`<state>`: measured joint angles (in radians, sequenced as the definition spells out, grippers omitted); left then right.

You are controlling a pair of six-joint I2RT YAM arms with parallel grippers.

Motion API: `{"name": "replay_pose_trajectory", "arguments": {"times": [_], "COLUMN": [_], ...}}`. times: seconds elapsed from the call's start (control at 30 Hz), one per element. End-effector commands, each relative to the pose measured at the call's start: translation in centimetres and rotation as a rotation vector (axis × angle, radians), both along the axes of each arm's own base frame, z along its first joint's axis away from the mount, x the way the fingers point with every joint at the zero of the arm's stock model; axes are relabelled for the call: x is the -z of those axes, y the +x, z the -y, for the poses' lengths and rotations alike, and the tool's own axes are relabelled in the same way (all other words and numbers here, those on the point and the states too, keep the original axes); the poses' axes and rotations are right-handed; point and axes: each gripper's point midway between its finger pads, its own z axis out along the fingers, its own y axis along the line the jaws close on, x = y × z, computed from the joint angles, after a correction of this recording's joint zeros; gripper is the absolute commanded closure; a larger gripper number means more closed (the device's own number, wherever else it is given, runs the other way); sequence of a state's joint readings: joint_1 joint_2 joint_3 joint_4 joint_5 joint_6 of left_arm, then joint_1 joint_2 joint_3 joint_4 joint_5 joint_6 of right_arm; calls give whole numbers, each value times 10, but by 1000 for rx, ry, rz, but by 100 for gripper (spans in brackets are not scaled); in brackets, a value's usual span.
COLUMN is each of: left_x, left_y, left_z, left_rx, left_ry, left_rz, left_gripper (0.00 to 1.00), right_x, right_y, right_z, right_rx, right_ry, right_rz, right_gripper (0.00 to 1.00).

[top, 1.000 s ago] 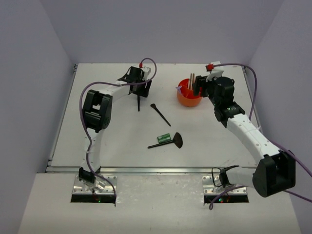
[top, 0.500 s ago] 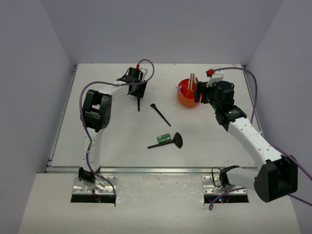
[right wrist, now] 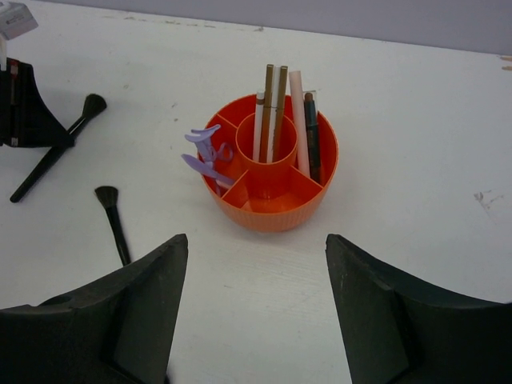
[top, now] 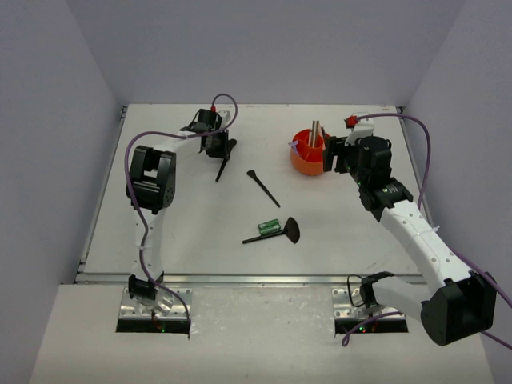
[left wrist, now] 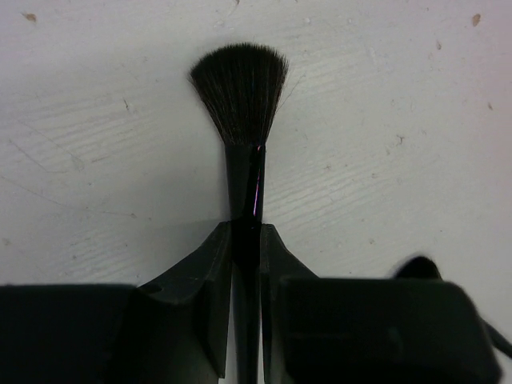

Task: Organize the makeup

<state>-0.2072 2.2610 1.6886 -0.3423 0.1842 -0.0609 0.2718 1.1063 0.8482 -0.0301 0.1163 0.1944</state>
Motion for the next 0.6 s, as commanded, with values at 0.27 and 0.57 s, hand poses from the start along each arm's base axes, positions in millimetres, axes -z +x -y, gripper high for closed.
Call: {"name": "replay_pose_trajectory", "arguments": {"times": [0.27,0.57], "left_x": [-247,-309], "left_y": [-7,-79], "left_z": [63,120], "left_rx": [371,678], "left_ry": [-457,-667], "left_rz": [439,437], "left_gripper": [100,100], "right_x": [-85,-157], "right_y": [-12,15], "right_z": [-94,-137], "right_rx": [-480,-613], "right_ry": [268,522], "right_rz": [7,18], "right_gripper": [6,7]}}
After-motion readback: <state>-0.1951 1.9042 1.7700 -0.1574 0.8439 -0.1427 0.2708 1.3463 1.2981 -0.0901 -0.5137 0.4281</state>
